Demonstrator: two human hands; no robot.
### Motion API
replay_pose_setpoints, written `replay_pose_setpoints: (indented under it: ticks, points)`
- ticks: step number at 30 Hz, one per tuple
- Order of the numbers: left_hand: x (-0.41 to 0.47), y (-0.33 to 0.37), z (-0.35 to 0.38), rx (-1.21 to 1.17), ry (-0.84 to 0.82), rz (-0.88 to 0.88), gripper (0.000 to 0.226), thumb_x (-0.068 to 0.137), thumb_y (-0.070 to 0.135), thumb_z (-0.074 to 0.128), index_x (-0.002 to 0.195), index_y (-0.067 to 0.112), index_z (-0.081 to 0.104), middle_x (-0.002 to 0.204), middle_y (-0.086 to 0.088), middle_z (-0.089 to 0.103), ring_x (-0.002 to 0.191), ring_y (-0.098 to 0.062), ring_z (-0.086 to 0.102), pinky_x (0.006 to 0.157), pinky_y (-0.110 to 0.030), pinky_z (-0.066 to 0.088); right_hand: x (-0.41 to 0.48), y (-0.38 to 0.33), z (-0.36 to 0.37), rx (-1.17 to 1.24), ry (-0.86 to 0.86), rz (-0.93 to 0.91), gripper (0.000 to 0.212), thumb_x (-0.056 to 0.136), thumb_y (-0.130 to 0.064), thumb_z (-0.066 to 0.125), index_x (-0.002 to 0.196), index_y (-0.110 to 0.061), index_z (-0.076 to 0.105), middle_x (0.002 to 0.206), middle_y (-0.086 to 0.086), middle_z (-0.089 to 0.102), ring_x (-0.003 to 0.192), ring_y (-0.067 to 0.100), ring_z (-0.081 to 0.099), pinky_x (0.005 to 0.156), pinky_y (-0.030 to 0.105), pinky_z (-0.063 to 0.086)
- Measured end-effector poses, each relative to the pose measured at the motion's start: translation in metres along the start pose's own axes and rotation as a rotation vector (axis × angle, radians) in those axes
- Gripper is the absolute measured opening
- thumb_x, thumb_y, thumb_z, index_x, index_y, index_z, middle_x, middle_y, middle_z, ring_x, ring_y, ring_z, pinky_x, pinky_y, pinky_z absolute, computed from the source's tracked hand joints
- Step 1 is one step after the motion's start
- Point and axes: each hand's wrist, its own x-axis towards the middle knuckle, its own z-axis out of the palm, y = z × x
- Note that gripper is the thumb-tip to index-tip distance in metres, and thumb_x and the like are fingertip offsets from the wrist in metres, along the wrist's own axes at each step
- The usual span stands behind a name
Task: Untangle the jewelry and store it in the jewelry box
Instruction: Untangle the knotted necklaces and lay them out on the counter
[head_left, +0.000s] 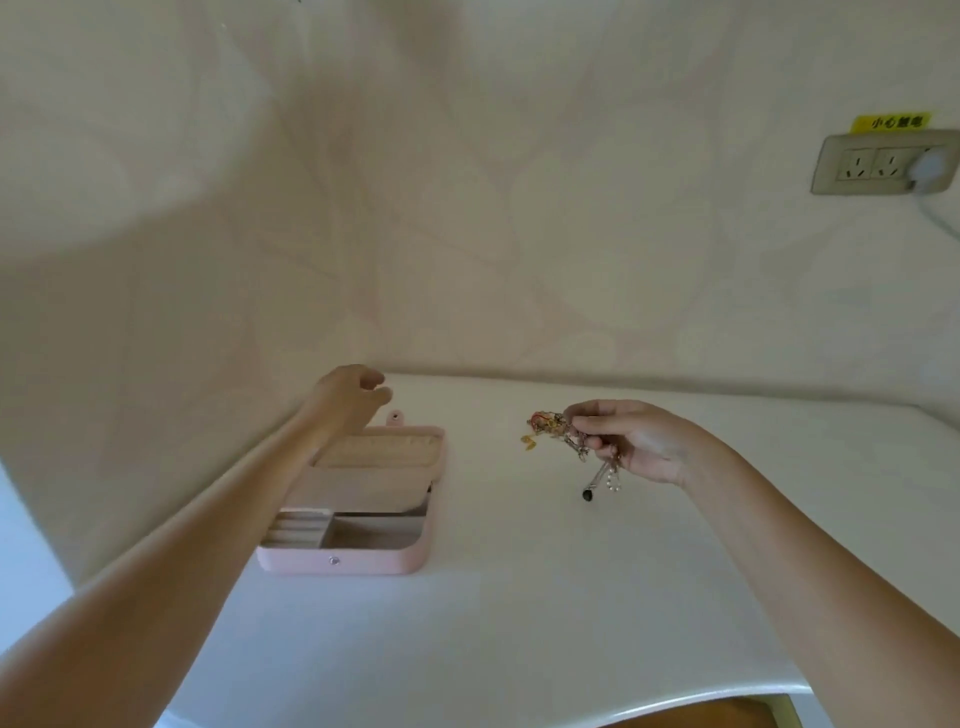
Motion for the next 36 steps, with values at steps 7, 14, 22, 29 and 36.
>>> replay_pose_setpoints:
  ticks: [7,14,22,29,36]
  points:
    - [-0.072,0.079,0.063,-0.736,-0.336,0.079,0.018,0.083,0.007,0.068,0.101,0.012,0.066,0.090,-0.002,0.069,0.082,-0.008,0.064,0.077,-0.022,0.055,0.000,0.015,-0.003,0.074,-0.074,-0.137,0.022,0.073,-0.003,0.063,0.092,-0.007,0.072,0.078,0.006,0.071,0.061,0.011,0.059,0.056,0.017,0.046]
    - [-0.087,0.080,0.113,-0.829,-0.511,0.085,0.014,0.083,0.023,0.071,0.096,0.025,0.067,0.097,0.002,0.074,0.096,-0.008,0.067,0.090,-0.026,0.052,-0.001,0.035,-0.009,0.013,-0.092,-0.257,0.027,0.068,-0.012,0.070,0.094,-0.016,0.076,0.093,0.007,0.073,0.095,0.016,0.067,0.091,0.030,0.047]
    - [-0.076,0.064,0.122,-1.008,-0.442,0.007,0.011,0.091,0.009,0.058,0.088,0.001,0.065,0.086,-0.013,0.069,0.084,-0.022,0.066,0.092,-0.035,0.052,0.005,0.041,-0.009,-0.198,-0.045,-0.383,0.031,0.081,0.002,0.066,0.109,-0.011,0.069,0.104,0.008,0.071,0.092,0.014,0.066,0.079,0.020,0.049]
    - [-0.081,0.064,0.123,-1.247,-0.477,-0.077,0.023,0.100,0.013,0.042,0.086,0.003,0.058,0.071,-0.007,0.062,0.071,-0.018,0.064,0.082,-0.033,0.054,0.003,0.043,-0.006,-0.415,0.044,-0.439,0.034,0.079,0.010,0.066,0.098,-0.018,0.070,0.091,-0.003,0.072,0.082,0.010,0.066,0.077,0.020,0.052]
    - [-0.084,0.066,0.115,-1.200,-0.438,-0.036,0.014,0.098,0.016,0.046,0.085,0.014,0.051,0.058,0.003,0.029,0.051,-0.012,0.028,0.045,-0.017,0.034,0.007,0.058,-0.002,-0.967,0.267,-0.433,0.029,0.088,-0.002,0.054,0.095,-0.022,0.073,0.085,-0.009,0.064,0.071,0.002,0.059,0.066,0.011,0.043]
